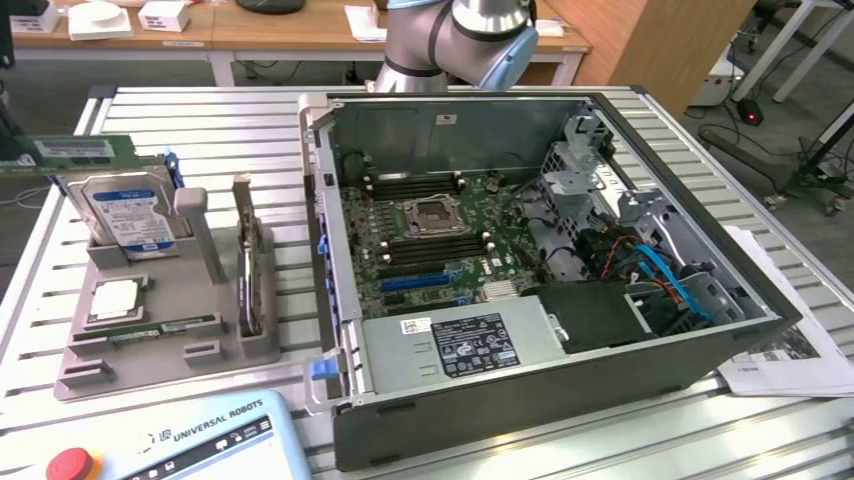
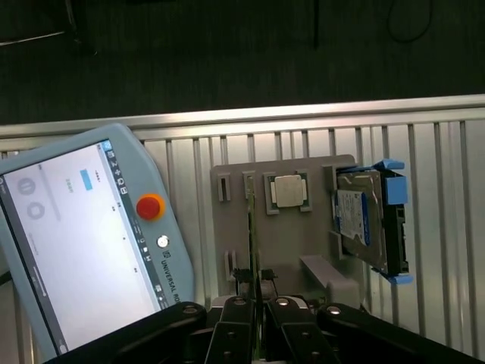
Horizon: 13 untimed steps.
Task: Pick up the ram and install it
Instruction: 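Pick up the ram and move it above insertion slot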
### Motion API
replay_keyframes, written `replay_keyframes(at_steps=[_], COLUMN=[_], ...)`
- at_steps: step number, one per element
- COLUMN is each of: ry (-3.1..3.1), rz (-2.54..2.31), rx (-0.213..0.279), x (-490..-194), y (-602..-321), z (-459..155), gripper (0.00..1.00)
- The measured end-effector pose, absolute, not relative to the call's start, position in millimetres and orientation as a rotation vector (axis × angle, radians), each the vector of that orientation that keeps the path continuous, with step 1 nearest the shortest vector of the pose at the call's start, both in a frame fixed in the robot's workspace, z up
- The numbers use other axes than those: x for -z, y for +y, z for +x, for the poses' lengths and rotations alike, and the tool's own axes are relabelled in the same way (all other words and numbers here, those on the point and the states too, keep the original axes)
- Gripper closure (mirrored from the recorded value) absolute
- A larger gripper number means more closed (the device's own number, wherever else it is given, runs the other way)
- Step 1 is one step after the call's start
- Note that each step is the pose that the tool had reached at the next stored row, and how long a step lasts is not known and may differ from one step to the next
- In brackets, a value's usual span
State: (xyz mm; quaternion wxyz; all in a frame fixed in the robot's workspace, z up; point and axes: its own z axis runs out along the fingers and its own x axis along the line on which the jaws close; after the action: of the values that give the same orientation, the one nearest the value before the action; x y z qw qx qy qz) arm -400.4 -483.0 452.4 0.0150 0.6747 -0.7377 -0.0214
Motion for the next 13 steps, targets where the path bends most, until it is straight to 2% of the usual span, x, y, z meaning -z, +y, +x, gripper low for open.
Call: replay_keyframes(at_steps=[13], ry=[-2.296], rz=[2.1], rx=[0.067], x=[-467.0], y=[-480.7], z=[-400.4], gripper=[0.87])
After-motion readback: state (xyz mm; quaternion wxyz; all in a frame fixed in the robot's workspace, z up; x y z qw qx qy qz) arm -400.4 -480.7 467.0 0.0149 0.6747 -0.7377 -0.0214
